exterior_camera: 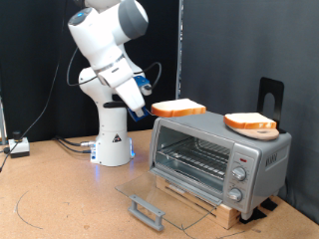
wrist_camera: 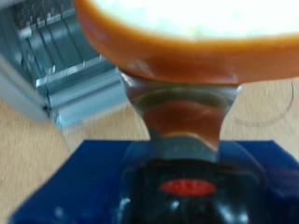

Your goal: Make a piece of toast with the oven

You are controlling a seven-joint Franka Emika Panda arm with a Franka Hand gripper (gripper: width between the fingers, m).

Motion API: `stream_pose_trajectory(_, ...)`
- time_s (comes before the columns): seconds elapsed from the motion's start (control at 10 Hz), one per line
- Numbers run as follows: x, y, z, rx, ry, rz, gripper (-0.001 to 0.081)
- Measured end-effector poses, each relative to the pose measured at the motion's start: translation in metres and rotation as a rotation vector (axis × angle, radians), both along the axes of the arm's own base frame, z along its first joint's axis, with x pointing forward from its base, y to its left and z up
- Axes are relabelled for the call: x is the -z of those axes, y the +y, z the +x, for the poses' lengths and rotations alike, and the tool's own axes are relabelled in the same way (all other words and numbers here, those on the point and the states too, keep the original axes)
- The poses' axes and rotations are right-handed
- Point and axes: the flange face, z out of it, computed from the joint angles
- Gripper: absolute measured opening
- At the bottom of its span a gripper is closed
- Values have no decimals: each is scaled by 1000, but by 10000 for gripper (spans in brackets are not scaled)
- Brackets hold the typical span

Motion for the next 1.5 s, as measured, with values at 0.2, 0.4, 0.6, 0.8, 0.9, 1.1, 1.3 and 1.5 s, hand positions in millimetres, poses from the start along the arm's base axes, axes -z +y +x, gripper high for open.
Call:
stream_pose_trajectory(0.2,-2,-32,-6,21,-13,-30,395)
stream_pose_trajectory(0.4,-5,-62,-11,38,-29,-38,395)
stream_pose_trajectory(0.6,-3,-81,-11,70,-25,-24,395)
stream_pose_trajectory(0.8,3,-78,-12,54,-23,-23,395)
stream_pose_trajectory(0.9,13,-76,-14,38,-27,-34,395)
stream_pose_trajectory(1.1,46,-71,-17,16,-4,-96,395)
stream_pose_trajectory(1.3,81,-66,-17,7,18,-144,395)
stream_pose_trajectory(1.5,107,-60,-16,-10,19,-170,395)
